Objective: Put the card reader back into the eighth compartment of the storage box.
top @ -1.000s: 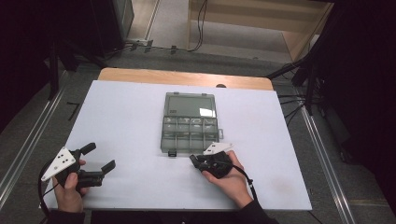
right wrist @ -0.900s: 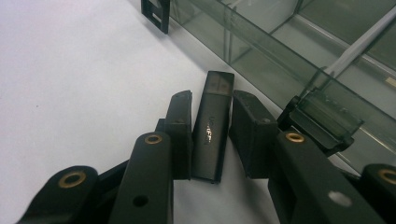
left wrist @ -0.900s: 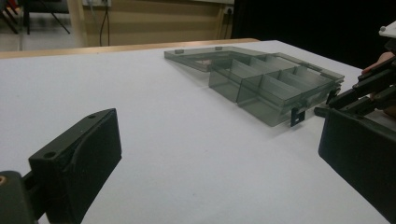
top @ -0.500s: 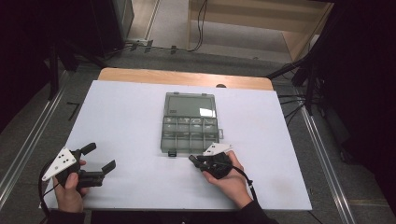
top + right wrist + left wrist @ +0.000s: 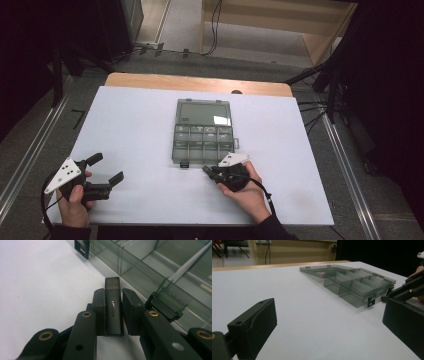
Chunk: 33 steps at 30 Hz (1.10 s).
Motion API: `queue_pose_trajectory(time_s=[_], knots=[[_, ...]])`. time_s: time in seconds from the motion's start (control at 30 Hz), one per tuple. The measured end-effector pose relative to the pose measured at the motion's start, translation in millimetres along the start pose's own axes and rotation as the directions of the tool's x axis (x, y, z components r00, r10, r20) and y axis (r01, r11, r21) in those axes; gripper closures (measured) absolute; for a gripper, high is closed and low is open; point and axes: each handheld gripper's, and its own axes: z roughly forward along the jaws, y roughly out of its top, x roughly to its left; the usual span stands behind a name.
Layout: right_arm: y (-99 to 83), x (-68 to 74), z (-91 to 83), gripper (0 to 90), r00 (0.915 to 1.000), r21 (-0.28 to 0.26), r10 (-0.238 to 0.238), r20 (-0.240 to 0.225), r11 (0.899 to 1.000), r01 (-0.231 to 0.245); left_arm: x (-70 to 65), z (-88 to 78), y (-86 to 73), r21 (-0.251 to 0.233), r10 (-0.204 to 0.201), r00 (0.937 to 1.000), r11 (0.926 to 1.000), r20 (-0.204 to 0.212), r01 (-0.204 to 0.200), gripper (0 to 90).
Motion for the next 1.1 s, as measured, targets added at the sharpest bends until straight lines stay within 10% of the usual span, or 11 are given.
queue_pose_trajectory(time_s=[1.1], knots=[[8.3,-4.0,-22.5,72.0,0.9996,-0.060,-0.007,-0.028,0.998,0.005,-0.4,0.2,0.1,-0.001,0.003,1.0000,1.0000,0.001,-0.003,0.0]])
